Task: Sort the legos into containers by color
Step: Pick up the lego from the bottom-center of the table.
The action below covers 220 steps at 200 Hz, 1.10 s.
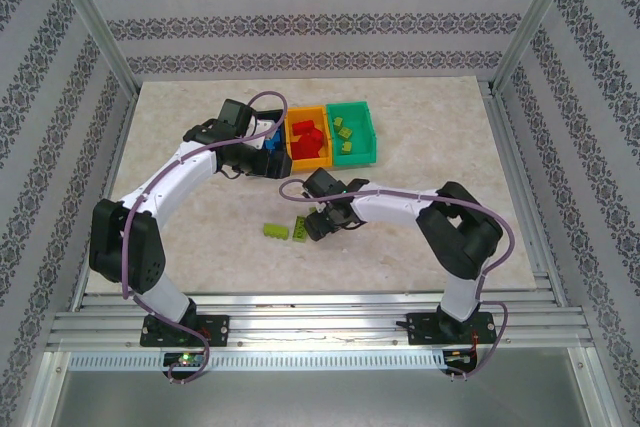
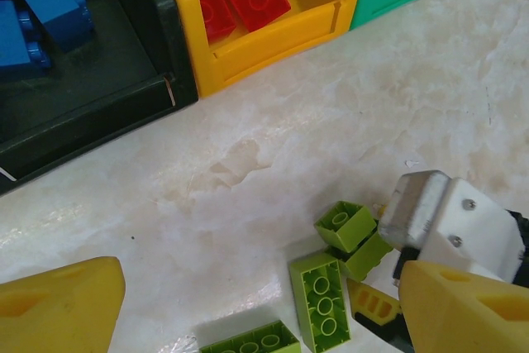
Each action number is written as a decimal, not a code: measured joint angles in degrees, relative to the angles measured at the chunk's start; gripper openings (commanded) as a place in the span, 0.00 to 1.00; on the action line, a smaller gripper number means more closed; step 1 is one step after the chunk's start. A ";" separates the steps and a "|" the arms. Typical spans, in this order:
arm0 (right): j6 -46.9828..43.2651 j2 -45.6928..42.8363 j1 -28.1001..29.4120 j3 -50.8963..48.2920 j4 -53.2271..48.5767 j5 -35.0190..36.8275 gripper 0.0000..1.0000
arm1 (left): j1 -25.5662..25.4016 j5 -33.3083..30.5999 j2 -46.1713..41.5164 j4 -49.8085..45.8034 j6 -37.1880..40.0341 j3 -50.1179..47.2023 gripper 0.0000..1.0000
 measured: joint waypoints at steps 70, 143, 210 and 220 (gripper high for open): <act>1.22 1.73 0.46 2.19 -1.40 0.94 0.65 | 0.00 0.00 0.00 0.00 0.00 0.04 0.86; 2.78 3.87 0.96 5.29 -4.46 2.32 0.57 | 0.00 0.00 0.00 0.00 0.00 0.07 0.86; 3.04 4.09 0.96 5.99 -4.87 2.67 0.42 | 0.00 0.00 0.00 0.00 0.00 0.22 0.87; 3.04 3.78 0.96 5.57 -4.55 2.67 0.42 | 0.00 0.00 0.00 0.00 0.00 0.22 0.86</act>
